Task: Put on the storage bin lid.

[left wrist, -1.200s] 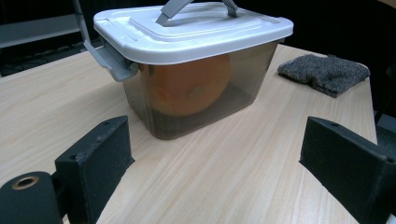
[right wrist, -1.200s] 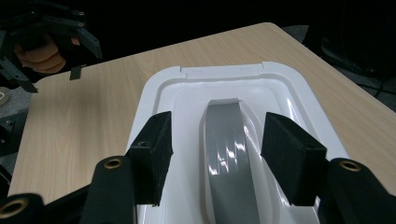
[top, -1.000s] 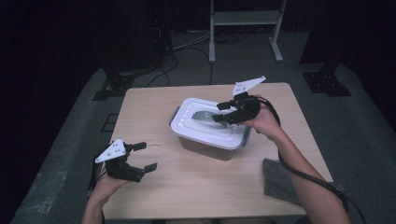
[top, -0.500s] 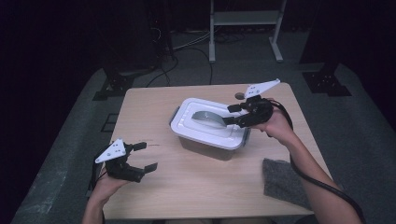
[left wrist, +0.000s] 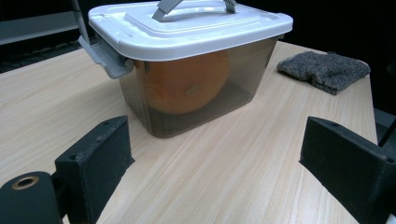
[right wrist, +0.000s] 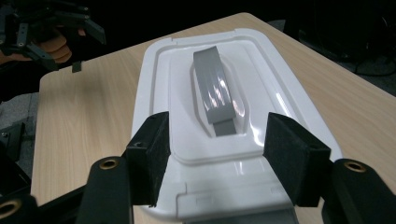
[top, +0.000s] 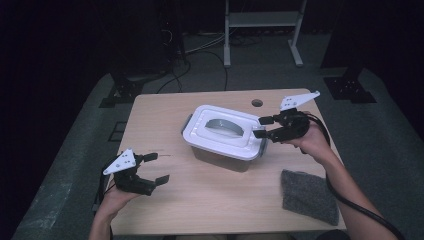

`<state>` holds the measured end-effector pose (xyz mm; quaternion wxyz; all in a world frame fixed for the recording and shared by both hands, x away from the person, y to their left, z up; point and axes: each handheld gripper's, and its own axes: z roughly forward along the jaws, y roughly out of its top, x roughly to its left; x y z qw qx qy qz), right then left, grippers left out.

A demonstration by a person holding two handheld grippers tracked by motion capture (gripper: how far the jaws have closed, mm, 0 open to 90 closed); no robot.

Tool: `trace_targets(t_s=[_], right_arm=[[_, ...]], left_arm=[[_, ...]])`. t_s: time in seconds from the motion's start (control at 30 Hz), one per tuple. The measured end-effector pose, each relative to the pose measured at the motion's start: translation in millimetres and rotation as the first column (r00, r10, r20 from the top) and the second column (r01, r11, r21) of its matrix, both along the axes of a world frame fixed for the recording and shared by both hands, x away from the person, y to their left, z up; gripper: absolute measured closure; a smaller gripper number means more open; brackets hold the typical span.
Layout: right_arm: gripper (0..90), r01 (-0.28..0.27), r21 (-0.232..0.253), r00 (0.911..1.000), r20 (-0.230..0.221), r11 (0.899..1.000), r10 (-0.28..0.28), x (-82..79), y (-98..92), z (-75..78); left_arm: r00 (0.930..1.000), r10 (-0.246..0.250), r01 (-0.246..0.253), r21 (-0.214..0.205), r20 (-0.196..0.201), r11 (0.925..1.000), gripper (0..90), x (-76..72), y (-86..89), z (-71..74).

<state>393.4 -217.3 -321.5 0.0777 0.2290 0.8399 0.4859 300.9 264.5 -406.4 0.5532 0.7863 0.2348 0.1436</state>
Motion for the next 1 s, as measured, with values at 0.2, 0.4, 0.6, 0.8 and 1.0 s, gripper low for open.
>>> trace_targets(t_s=[0.2, 0.4, 0.6, 0.8, 1.0], right_arm=[[38.5, 0.024, -0.006, 0.9997, -0.008, 1.000, -0.024, -8.6, -15.2, -4.7], [38.1, 0.048, -0.002, 0.9987, -0.015, 0.999, -0.048, -15.2, -29.0, -9.5], [38.0, 0.067, -0.002, 0.9975, -0.024, 0.998, -0.067, -21.7, -41.3, -16.4], [38.1, 0.091, -0.006, 0.9949, -0.044, 0.996, -0.091, -28.0, -54.8, -25.9], [38.0, 0.119, -0.002, 0.9904, -0.071, 0.993, -0.119, -32.6, -68.2, -37.1]], left_arm=[[1.0000, -0.002, 0.002, -0.002, -0.005, 1.0000, 8.3, -0.3, -1.2, -0.3], [1.0000, -0.002, 0.002, -0.006, -0.006, 1.0000, 8.3, -0.2, -1.2, -0.6], [1.0000, 0.000, 0.000, -0.007, -0.007, 1.0000, 8.3, -0.2, -0.9, -0.8], [1.0000, 0.002, -0.002, -0.009, -0.008, 1.0000, 8.3, -0.3, -0.8, -0.6], [0.9999, -0.001, 0.001, -0.005, -0.012, 1.0000, 8.3, 0.1, -1.6, -1.8]])
